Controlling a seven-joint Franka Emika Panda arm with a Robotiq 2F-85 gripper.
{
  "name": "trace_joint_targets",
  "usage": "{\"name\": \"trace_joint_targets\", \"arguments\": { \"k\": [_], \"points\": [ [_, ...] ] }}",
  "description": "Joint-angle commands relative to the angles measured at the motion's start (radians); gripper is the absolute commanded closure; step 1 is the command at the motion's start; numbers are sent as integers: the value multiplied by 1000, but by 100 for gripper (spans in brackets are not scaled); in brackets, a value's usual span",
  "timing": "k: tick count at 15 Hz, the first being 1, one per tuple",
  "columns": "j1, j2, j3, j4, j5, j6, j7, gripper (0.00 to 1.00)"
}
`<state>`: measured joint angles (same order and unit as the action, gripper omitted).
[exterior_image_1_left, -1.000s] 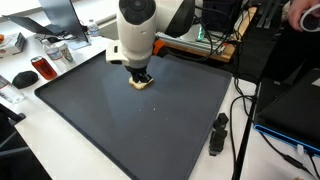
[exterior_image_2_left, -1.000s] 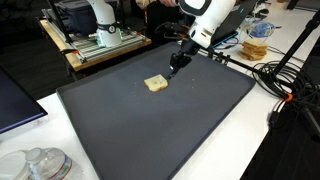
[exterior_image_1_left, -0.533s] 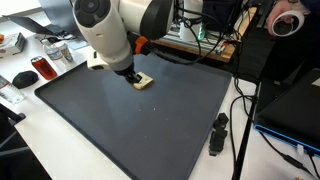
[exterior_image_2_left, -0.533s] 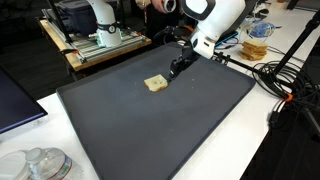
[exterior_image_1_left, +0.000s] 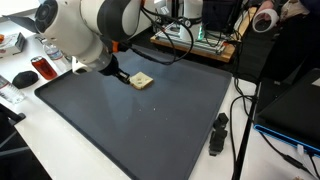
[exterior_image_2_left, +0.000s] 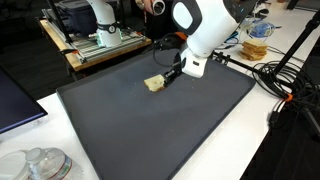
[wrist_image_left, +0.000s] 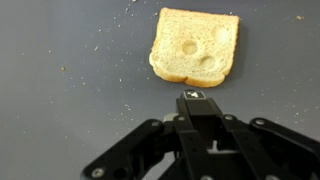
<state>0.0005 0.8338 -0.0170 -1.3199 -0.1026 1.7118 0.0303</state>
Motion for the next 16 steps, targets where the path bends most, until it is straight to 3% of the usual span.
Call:
{"name": "trace_joint_targets", "arguments": {
  "k": [1, 16],
  "points": [
    [-72, 53, 34, 86, 96, -64, -107, 95],
    [-306, -25, 67, -94, 368, 35, -405, 95]
  ]
}}
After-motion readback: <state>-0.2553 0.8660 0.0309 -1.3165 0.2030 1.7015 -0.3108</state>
